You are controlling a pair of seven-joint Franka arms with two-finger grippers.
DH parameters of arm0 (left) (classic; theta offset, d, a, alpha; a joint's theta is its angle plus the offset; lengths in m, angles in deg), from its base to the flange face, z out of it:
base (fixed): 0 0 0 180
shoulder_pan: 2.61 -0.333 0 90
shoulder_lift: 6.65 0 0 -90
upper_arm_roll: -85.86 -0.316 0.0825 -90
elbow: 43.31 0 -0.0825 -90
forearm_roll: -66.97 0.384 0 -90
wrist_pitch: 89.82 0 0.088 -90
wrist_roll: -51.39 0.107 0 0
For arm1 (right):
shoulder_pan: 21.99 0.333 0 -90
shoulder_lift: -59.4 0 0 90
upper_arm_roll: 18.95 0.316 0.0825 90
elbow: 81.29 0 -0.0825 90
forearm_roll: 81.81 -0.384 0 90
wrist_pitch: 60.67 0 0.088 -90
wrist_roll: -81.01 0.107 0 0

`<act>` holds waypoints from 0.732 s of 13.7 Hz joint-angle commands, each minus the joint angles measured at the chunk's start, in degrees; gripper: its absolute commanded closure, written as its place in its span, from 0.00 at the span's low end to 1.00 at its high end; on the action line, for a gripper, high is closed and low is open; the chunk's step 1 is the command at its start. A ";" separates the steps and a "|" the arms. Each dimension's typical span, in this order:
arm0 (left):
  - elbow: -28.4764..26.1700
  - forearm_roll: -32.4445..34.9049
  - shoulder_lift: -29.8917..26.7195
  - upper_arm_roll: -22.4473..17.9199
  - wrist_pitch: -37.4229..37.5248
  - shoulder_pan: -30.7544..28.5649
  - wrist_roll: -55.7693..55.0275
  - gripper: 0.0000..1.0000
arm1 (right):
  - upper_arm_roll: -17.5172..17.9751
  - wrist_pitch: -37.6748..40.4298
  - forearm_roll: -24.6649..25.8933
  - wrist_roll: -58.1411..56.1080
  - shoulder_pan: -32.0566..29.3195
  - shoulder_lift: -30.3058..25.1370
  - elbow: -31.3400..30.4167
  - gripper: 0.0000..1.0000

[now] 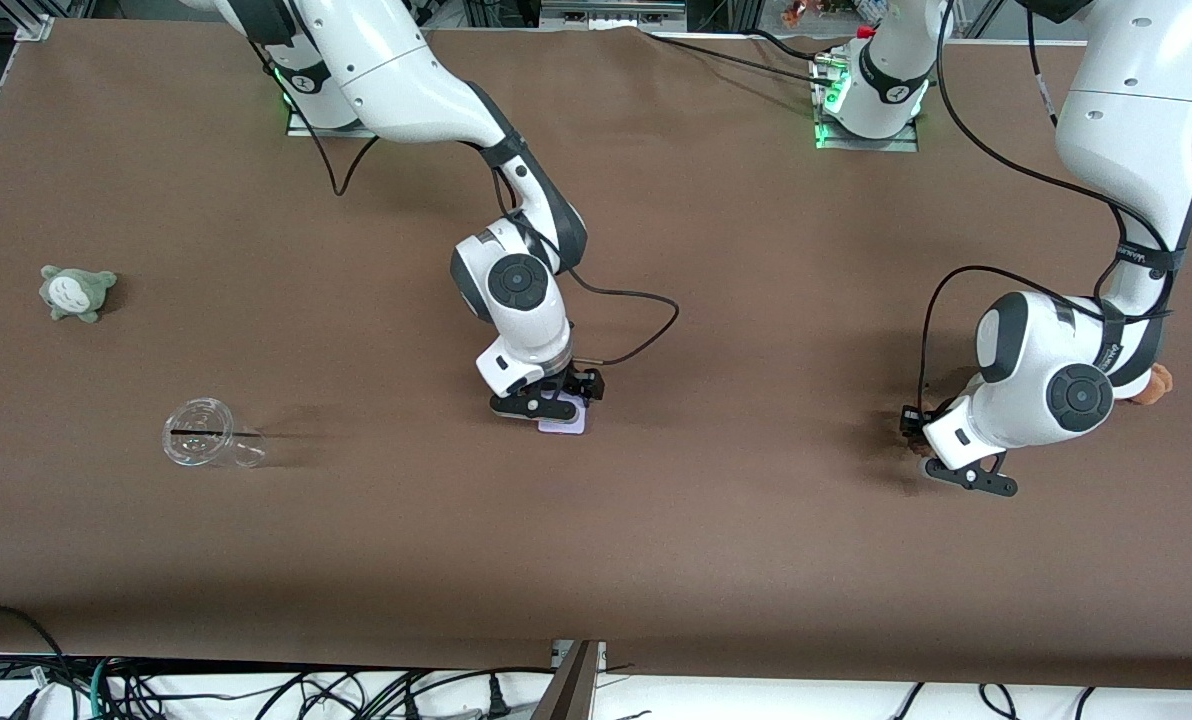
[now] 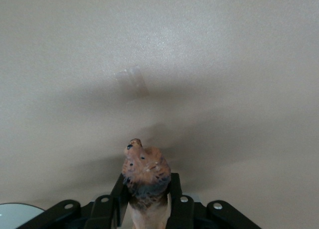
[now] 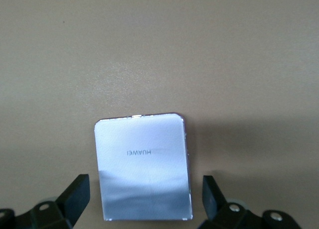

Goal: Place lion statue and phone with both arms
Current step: 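Set the lion down with the left gripper while the right gripper grasps the phone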

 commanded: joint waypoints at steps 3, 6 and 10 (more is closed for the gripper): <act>0.05 1.61 0.24 0.71 0.35 -1.59 -0.43 0.00 | -0.77 -1.55 1.09 1.01 1.18 1.90 1.29 0.00; 0.23 1.08 0.07 0.80 0.44 -1.60 -0.86 0.00 | -0.86 -1.64 1.43 1.01 1.79 2.24 1.29 0.00; 1.02 0.99 -3.34 1.59 3.86 -1.51 -0.78 0.00 | -0.94 -2.43 1.96 0.39 1.71 3.04 1.29 0.22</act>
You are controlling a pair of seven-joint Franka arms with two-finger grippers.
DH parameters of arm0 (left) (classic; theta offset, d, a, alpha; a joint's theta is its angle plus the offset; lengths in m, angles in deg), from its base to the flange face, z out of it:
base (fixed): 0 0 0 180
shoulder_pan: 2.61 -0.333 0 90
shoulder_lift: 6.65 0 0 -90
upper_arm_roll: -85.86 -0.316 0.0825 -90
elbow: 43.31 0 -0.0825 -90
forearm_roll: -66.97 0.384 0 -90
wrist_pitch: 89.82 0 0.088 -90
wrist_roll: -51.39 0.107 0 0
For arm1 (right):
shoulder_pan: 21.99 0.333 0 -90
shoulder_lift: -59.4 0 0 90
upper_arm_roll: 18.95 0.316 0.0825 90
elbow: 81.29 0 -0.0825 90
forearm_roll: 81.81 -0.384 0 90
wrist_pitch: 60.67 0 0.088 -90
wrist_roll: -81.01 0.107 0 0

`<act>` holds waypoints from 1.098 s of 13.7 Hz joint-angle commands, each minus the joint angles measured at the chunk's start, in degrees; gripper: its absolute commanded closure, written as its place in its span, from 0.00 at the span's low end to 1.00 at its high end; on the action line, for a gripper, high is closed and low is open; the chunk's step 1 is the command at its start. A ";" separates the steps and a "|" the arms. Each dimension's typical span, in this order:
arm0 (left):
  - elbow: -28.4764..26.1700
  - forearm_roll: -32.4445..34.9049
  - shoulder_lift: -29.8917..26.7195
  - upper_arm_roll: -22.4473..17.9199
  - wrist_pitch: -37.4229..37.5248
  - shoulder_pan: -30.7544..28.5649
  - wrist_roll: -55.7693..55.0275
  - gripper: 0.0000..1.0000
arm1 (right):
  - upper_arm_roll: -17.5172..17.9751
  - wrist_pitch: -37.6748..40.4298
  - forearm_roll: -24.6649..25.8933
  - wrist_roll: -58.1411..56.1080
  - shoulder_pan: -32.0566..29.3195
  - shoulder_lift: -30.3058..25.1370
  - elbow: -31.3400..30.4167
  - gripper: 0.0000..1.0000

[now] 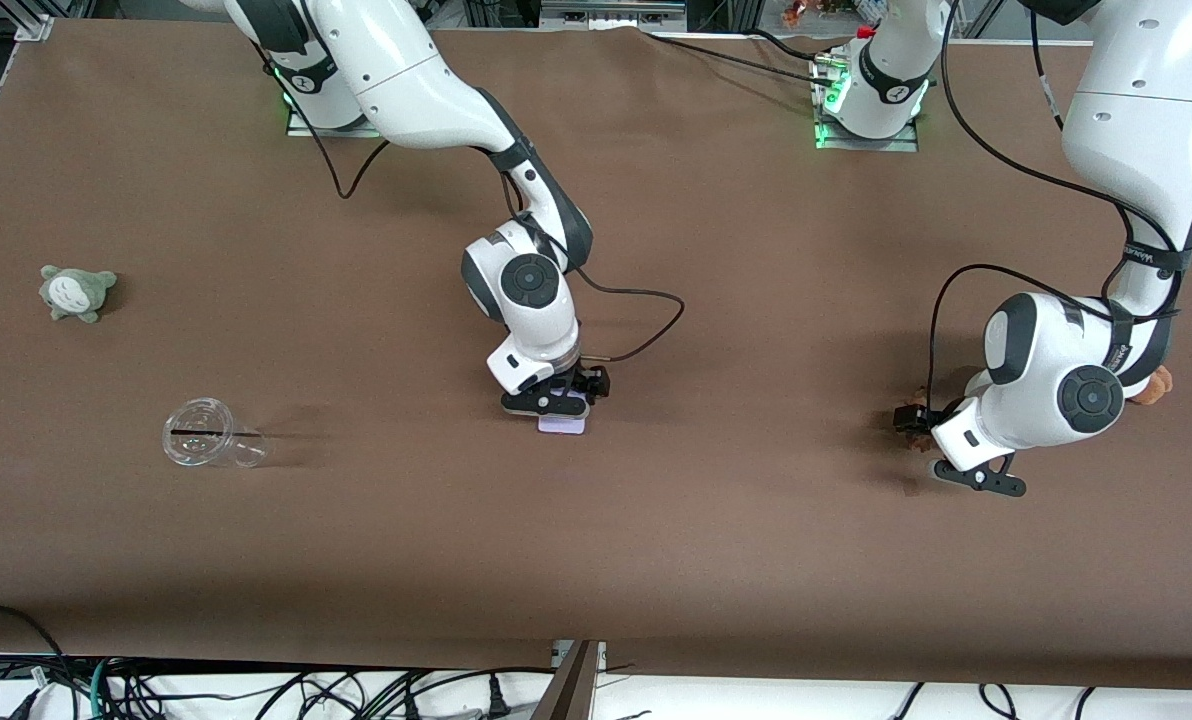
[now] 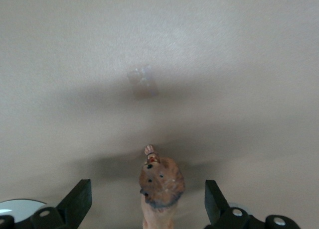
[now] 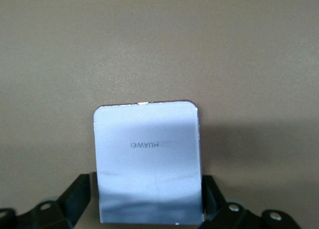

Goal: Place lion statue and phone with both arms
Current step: 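Set the lion down with the left gripper while the right gripper grasps the phone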

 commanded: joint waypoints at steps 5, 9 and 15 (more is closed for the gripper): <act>0.27 -0.32 -10.16 2.26 8.40 -1.07 -0.14 0.00 | -0.95 -0.80 2.79 -1.80 -0.16 0.97 1.28 0.63; 0.27 -1.91 -17.54 2.18 12.27 -1.77 -0.13 0.00 | -2.62 -0.10 2.26 -3.37 -1.91 -0.70 1.63 0.63; 1.59 -2.17 -21.52 1.74 13.42 -2.13 -0.58 0.00 | -2.45 10.60 1.91 -19.43 -11.14 -4.74 1.54 0.63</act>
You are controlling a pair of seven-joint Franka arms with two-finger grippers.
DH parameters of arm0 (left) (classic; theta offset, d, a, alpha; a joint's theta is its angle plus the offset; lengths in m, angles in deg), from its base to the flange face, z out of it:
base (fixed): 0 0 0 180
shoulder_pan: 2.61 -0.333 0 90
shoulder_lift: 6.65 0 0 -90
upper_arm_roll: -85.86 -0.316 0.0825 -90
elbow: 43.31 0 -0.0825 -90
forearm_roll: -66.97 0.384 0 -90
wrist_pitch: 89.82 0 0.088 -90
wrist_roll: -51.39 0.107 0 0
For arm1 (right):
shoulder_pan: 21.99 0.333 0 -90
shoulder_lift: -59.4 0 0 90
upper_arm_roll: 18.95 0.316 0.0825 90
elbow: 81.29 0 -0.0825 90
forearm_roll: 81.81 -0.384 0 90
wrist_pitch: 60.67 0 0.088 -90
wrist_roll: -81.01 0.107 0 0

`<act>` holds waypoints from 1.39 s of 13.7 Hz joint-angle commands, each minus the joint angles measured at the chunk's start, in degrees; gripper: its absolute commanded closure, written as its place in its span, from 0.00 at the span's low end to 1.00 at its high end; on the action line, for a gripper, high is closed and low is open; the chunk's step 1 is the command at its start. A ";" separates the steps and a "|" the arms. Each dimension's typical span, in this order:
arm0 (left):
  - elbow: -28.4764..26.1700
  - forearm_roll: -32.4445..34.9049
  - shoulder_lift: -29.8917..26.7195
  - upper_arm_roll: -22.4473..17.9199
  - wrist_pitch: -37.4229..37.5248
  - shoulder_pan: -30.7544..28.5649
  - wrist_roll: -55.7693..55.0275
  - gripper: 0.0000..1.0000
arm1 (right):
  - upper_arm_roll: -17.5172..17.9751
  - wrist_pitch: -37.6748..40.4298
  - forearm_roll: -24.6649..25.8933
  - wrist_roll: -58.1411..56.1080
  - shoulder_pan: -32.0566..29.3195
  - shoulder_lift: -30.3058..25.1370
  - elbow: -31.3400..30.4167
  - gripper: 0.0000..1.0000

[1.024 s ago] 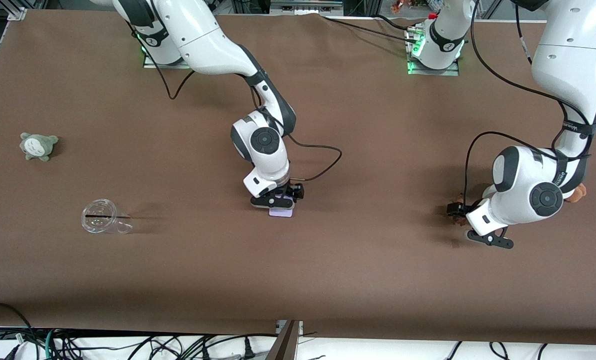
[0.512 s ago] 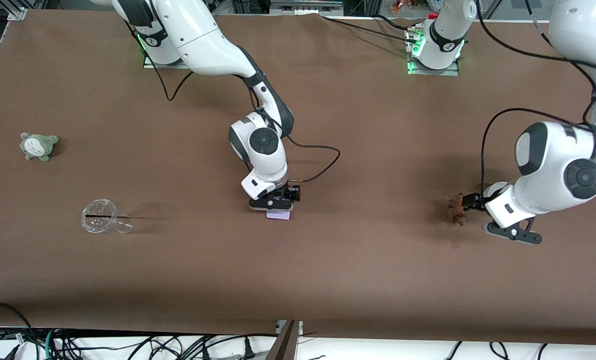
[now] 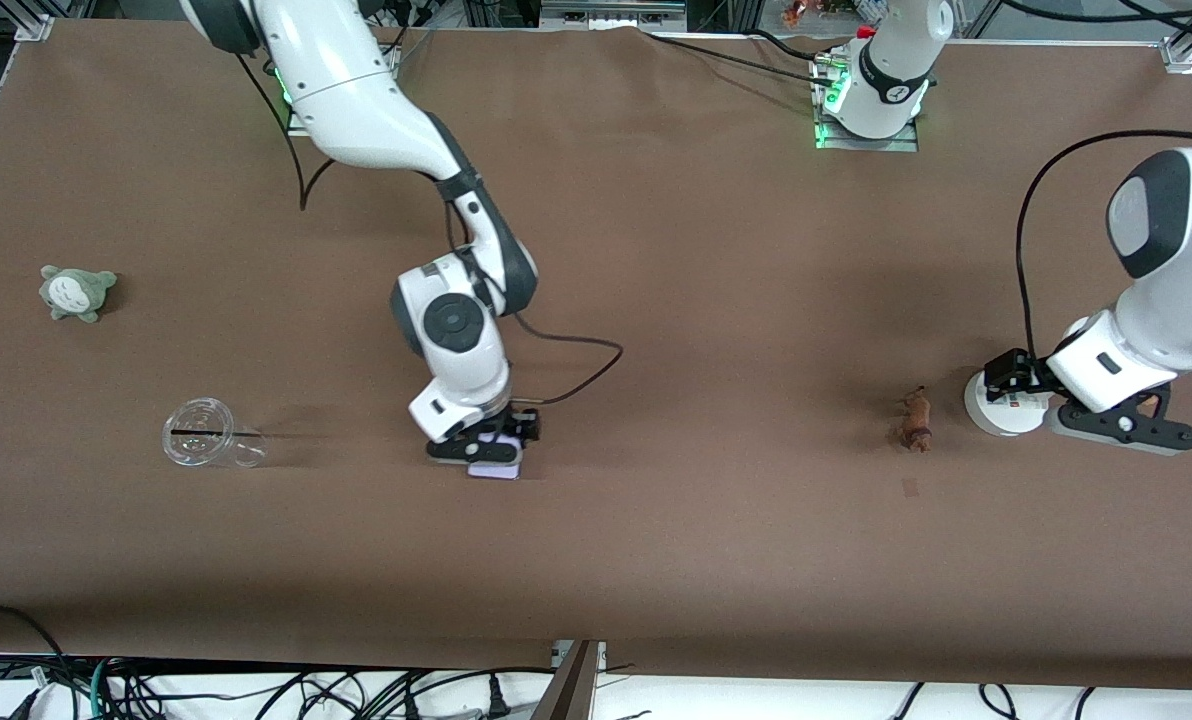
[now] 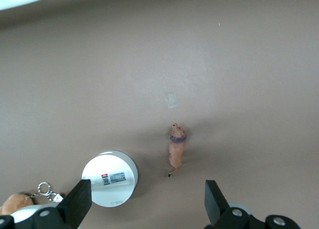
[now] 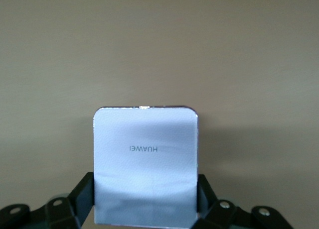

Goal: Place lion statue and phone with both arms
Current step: 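Carry the phone toward the glass cup while the left gripper withdraws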

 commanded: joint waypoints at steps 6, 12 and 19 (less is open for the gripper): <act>12.30 -1.11 -3.87 -0.04 17.21 -1.80 0.12 0.00 | -1.20 15.19 0.15 -20.35 -11.27 -6.30 -3.10 0.65; 12.67 -0.84 -3.78 1.28 19.52 -1.19 -0.32 0.00 | -1.47 13.97 0.06 -24.07 -16.29 -7.10 -6.44 0.68; 13.03 -1.11 -9.05 1.72 25.84 -0.93 -0.23 0.00 | -1.38 11.15 0.15 -24.07 -17.78 -6.05 -8.11 0.68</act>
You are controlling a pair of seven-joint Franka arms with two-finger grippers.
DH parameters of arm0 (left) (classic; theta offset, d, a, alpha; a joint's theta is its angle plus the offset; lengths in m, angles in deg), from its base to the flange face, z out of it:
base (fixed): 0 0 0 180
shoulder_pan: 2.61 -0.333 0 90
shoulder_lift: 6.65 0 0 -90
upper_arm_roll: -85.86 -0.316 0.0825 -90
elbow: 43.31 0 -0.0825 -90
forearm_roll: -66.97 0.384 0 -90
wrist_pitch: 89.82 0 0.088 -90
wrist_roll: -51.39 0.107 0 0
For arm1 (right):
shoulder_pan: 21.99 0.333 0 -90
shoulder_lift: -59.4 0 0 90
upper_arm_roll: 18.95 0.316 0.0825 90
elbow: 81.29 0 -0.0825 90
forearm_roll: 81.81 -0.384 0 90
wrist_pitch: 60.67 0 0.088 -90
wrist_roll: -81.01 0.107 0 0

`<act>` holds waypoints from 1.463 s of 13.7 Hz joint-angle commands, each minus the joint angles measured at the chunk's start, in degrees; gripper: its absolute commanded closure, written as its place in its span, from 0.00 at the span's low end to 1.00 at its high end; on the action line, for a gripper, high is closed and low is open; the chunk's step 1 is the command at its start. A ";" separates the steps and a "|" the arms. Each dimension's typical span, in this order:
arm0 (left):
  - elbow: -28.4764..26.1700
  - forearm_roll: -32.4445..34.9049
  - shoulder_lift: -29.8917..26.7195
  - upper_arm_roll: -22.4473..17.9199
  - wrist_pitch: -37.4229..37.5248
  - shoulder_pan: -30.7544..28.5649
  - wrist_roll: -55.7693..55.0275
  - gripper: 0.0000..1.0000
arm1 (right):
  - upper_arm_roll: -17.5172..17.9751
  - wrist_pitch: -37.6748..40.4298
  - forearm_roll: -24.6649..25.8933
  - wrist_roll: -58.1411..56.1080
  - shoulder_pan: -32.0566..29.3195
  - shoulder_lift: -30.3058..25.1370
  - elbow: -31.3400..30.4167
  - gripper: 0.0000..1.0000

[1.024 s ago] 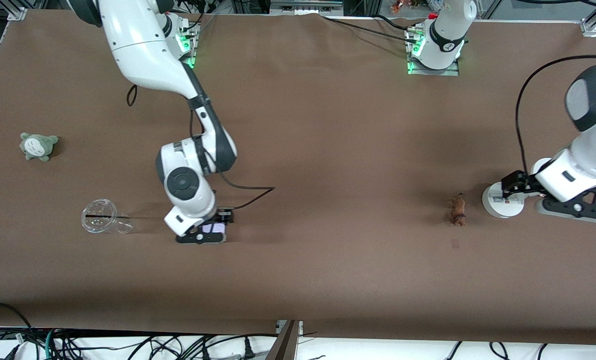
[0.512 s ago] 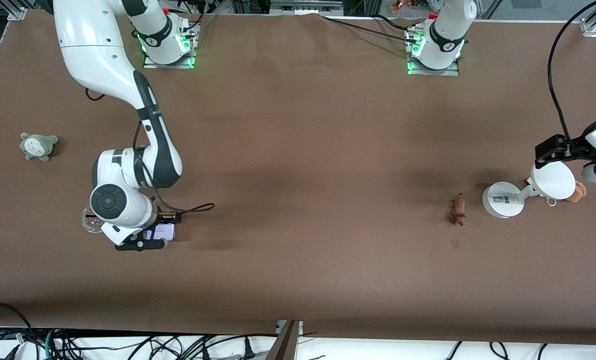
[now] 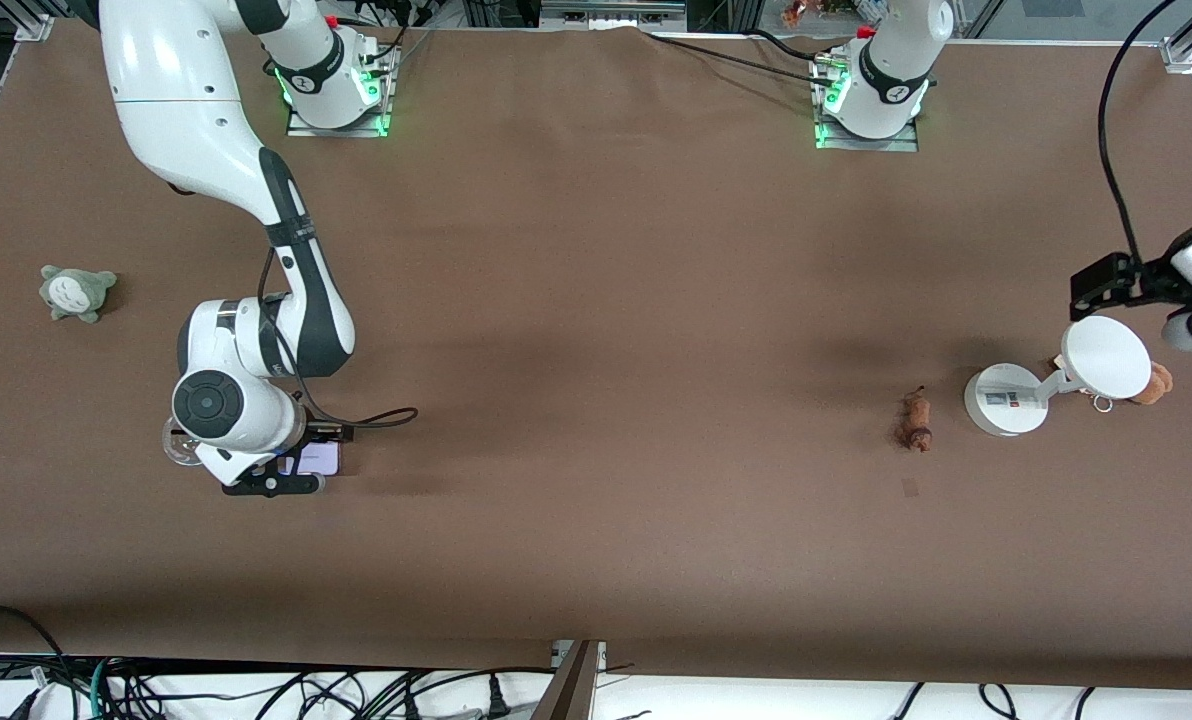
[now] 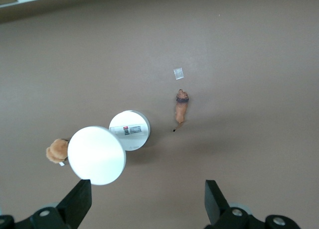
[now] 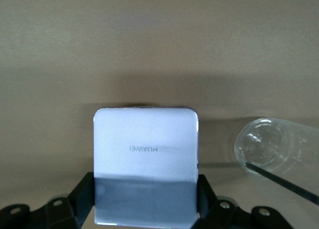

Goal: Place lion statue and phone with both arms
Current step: 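Carry the phone toward the glass cup while the left gripper withdraws, then lower the white phone beside the glass cup with the right gripper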

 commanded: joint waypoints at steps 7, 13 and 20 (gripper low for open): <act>-4.12 -5.43 -5.37 -11.15 1.69 11.43 -1.45 0.00 | 0.60 -4.70 0.15 -0.68 -1.21 1.01 -1.51 0.68; -6.43 -6.77 -7.14 -12.31 -0.94 12.68 -1.45 0.00 | 0.60 -6.38 0.15 -0.51 -1.55 2.42 -1.42 0.00; -5.37 -6.68 -4.68 -12.84 -0.95 10.40 -1.45 0.00 | 0.60 -0.69 1.03 -1.21 -0.85 -4.68 1.65 0.00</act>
